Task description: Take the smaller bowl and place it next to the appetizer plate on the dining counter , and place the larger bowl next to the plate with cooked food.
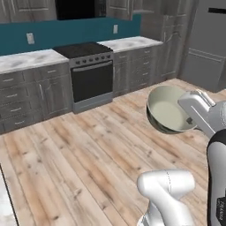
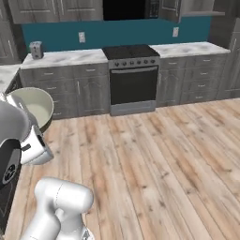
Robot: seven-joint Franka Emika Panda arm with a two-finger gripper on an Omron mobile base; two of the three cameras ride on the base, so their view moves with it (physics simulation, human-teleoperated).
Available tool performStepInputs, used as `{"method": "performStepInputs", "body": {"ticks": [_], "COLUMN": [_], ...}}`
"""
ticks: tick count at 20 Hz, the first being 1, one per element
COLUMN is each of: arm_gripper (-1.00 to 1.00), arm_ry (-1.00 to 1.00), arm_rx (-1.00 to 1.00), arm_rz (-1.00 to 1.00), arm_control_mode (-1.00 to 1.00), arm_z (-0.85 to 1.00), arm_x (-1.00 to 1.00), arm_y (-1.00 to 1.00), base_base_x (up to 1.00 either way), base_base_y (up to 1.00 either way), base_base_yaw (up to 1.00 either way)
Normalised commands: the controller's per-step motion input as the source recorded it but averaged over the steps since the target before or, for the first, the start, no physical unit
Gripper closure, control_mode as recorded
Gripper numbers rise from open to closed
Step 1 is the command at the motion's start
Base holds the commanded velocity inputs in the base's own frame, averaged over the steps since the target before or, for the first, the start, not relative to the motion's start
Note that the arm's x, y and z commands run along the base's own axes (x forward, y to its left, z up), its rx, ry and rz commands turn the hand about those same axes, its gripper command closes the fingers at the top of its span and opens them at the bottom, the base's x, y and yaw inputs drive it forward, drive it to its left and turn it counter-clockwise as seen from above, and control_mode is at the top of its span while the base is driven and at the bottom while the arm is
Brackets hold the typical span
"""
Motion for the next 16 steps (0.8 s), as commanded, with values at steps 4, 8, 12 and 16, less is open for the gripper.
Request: {"method": "performStepInputs", "body": {"ticks": [4,8,12,16], "arm_gripper": [1.0,1.0,1.0,1.0], "arm_ry": [0.0,0.0,0.0,0.0], "arm_rx": [0.0,0.0,0.0,0.0], "arm_rz": [0.0,0.0,0.0,0.0], "arm_control_mode": [1.0,1.0,1.0,1.0], "arm_z": [0.0,0.0,0.0,0.0], "arm_x": [0.0,0.0,0.0,0.0], "arm_y": [0.0,0.0,0.0,0.0], "base_base_x": [-0.63,-0.83,-0.98,-0.97], "base_base_y": [-0.09,-0.19,-0.34,-0.28], "base_base_yaw": [-0.48,-0.43,-0.41,-0.38]}}
